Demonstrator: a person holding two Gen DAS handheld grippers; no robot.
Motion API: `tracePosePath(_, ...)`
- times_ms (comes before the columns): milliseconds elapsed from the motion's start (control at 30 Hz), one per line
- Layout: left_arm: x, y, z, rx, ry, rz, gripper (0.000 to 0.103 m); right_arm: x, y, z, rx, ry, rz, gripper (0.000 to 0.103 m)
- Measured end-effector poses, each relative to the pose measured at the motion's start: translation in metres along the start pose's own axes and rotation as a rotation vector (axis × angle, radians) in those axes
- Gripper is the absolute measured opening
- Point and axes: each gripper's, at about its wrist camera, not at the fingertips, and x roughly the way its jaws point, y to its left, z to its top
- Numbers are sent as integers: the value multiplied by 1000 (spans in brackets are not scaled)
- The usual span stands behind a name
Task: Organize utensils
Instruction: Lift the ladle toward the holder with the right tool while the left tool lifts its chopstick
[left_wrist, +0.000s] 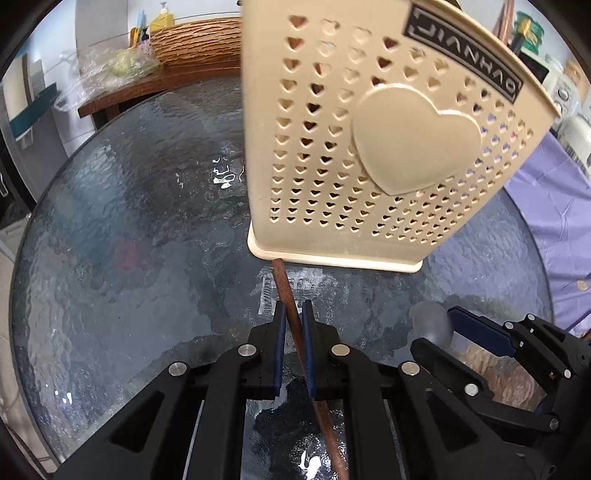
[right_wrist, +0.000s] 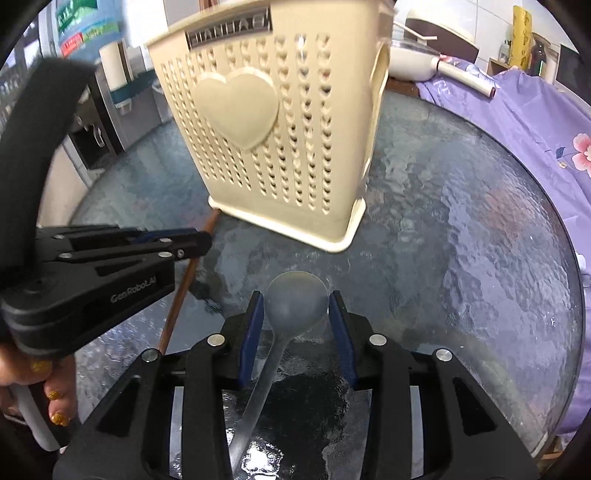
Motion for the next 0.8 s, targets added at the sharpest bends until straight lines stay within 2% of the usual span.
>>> tracePosePath(367, -44, 9, -2, -30, -101, -45, 6, -43, -2, -3, -8, -154, 46, 37)
tracePosePath(800, -113, -2, 0, -4, -262, -71, 6, -87, 11, 4, -62, -261, 72, 37)
